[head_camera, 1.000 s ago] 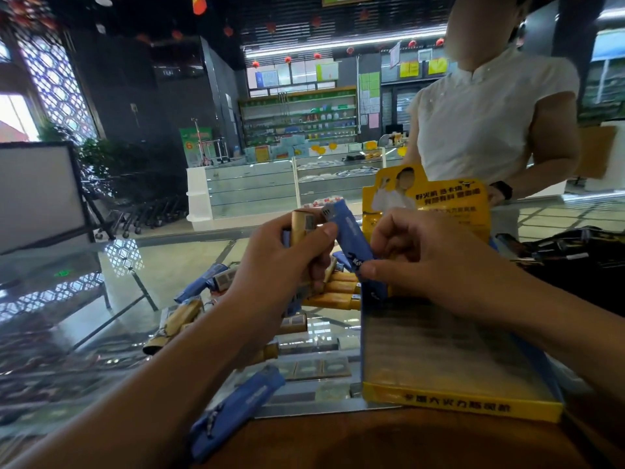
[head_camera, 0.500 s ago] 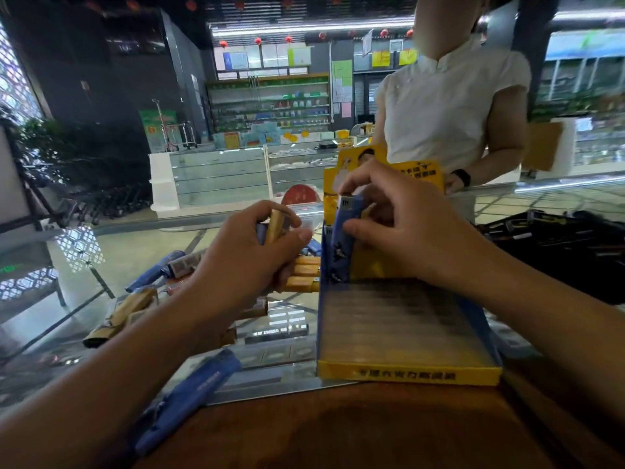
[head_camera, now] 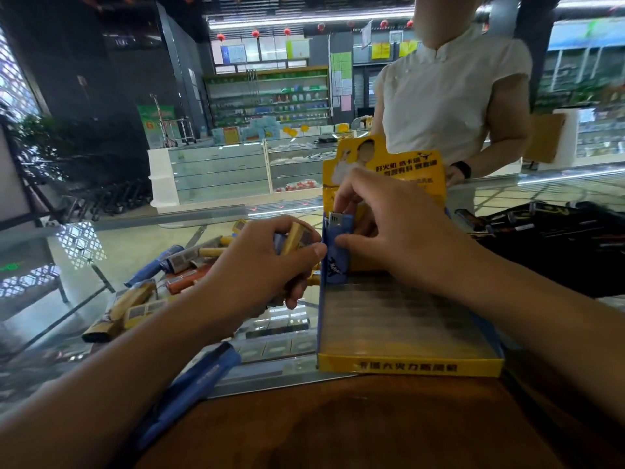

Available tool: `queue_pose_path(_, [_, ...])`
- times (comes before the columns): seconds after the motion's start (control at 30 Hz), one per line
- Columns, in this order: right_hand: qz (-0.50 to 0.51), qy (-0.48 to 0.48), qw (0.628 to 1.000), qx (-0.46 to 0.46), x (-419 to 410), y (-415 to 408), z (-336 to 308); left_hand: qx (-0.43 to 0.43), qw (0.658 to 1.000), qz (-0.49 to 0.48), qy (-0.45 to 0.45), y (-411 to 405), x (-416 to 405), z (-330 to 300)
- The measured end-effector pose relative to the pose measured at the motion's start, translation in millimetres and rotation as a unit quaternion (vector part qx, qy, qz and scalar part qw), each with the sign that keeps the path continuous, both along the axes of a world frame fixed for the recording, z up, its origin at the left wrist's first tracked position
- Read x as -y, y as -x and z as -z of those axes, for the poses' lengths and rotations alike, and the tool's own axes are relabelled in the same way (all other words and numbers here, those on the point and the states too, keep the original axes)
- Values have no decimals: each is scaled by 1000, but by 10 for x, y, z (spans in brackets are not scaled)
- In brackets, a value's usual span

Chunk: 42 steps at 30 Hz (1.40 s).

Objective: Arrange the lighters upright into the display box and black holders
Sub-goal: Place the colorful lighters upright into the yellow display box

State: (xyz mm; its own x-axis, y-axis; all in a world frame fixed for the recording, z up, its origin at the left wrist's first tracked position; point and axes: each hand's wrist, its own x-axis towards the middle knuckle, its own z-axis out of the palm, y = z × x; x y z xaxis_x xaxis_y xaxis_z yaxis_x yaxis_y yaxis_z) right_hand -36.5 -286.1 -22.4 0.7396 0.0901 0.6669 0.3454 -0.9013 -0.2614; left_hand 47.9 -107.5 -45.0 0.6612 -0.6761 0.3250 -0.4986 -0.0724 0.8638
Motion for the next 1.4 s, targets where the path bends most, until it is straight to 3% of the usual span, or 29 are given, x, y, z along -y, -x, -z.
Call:
queue_pose_path(0.63, [31,55,997,-41,54,-29,-21,29,999,-23,19,32,-15,-17])
queue_pose_path(0.87, [-67,-104,992,12,-56,53,-79,80,997,5,11,153,-32,-137])
queue_pose_path(1.1, [-136,-128,982,-31,-112,10,-41,106,994,19,11,177,-46,-157])
queue_pose_path(1.2, [-124,-138,982,-18,-81,3,-84,84,996,33,25,183,-63,-167])
queue_pose_path(1.3, [-111,-209,971,21,-2,-2,-138,57,997,-5,56,177,-81,-184])
queue_pose_path(1.4, [-121,-265,957,-1,45,18,-145,7,994,-14,108,184,-78,-199])
